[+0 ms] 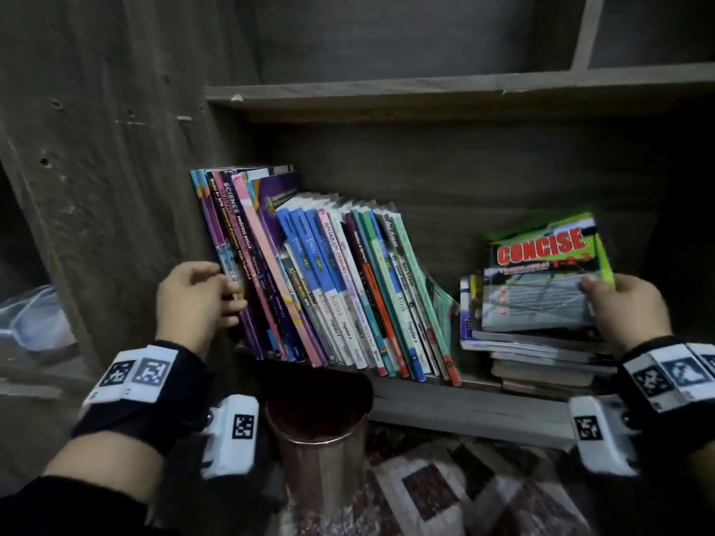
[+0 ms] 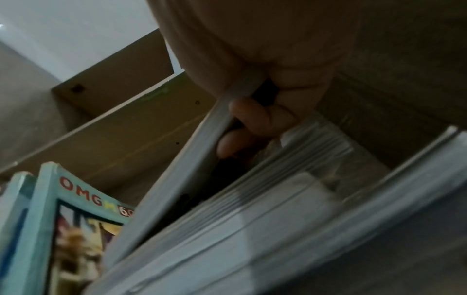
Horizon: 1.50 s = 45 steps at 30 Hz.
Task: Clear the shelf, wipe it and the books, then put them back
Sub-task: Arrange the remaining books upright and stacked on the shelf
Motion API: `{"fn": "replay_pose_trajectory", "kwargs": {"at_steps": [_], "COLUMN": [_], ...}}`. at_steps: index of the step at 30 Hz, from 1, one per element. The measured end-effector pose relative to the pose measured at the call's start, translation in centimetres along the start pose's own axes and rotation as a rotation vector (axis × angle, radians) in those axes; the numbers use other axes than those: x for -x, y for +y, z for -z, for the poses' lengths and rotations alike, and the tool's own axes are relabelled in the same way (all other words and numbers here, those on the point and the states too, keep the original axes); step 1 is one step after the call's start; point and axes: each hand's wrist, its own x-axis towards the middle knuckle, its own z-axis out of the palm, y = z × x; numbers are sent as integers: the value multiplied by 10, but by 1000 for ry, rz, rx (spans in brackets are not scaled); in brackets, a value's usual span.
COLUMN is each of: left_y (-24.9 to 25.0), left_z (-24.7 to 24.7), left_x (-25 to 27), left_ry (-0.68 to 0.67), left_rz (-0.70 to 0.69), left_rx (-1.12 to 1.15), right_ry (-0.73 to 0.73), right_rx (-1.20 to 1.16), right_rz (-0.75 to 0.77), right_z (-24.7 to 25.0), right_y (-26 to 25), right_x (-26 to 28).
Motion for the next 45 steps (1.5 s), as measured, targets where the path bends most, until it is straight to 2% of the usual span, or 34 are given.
{"fn": "replay_pose_trajectory", "kwargs": {"at_steps": [6, 8, 10, 13, 17, 20, 24, 27, 29, 33, 35, 37, 40, 45], "left_y": [-36, -44, -51, -59, -70, -77, -84, -81, -78, -65, -61, -61, -63, -65], "left_z": [6, 5, 3, -1, -6, -5, -4, -4, -4, -5, -8, -12, -13, -12], "left_x": [-21, -24, -24, -24, -28, -32, -38, -40, -39, -33, -30, -28, -26, -25], "left_ry": [-34, -76, -136, -230, -265, -293, -327, -301, -284, -338, -426, -512, -501, -471], "left_rz": [119, 170, 204, 221, 209, 186, 156, 114, 83, 122, 150, 136, 27, -35], "left_rx": [-266, -322, -357, -466, -574, -625, -682, -817, -963, -1128, -1080, -909, -888, -850], "right_ry": [-63, -32, 19, 31, -117, -230, -304, -446, -512, -491, -483, -489, -496, -492], "right_rx": [515, 703, 664, 347, 102, 66, 262, 379, 316, 179, 165, 140, 120, 112], "right_rz": [-116, -69, 118, 444, 762, 939, 1164, 1191, 1202, 1230, 1238, 1248, 1247, 1277], "right_z": [-2, -6, -13, -34, -88, -130, -176, -202, -211, -218, -219, -220, -219, -218], "right_y": [-13, -22, -40, -88, -164, -215, -274, -299, -301, -292, -290, -289, -287, -285], "right_x": [-1, 11, 24, 51, 93, 112, 121, 114, 108, 100, 99, 98, 96, 94]}}
